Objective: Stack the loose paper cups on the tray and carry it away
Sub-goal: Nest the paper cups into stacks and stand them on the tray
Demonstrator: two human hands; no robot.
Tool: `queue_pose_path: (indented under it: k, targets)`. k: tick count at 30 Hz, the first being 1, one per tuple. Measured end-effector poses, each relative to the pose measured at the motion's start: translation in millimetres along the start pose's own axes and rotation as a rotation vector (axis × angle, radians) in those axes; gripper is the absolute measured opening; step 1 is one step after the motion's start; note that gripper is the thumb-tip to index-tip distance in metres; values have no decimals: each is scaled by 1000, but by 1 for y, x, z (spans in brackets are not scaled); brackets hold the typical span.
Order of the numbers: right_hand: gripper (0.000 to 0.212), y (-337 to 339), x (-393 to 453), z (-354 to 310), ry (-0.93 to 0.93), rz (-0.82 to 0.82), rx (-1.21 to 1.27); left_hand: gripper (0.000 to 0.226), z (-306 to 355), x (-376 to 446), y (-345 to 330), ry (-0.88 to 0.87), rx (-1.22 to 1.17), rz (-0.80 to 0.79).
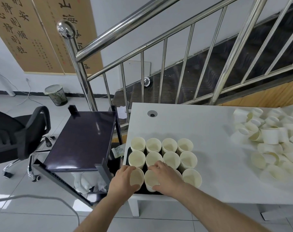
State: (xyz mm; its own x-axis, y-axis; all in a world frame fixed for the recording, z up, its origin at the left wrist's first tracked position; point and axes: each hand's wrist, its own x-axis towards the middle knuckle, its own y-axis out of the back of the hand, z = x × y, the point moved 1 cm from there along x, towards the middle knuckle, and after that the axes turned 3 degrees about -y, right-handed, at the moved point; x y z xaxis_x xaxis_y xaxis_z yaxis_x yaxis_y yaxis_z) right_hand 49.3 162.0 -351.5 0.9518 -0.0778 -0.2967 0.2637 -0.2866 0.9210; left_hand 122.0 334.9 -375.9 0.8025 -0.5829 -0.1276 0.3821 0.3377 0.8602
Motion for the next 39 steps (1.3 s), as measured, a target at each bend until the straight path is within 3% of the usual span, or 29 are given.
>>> queue_pose_path:
  k: [7, 16, 31, 39]
  targets:
    - [61, 4, -4, 3, 17, 36, 15, 63, 17, -1, 4, -29, 29, 72]
    - [63, 50, -55, 70, -36, 215, 88, 53, 114, 19, -6, -216, -102, 205]
    - [63, 80, -209, 289, -353, 292, 66, 52, 336, 42, -120, -379, -129, 29]
    - [66, 89, -226, 359, -442, 319, 99, 52, 395, 65, -151, -390, -154, -11]
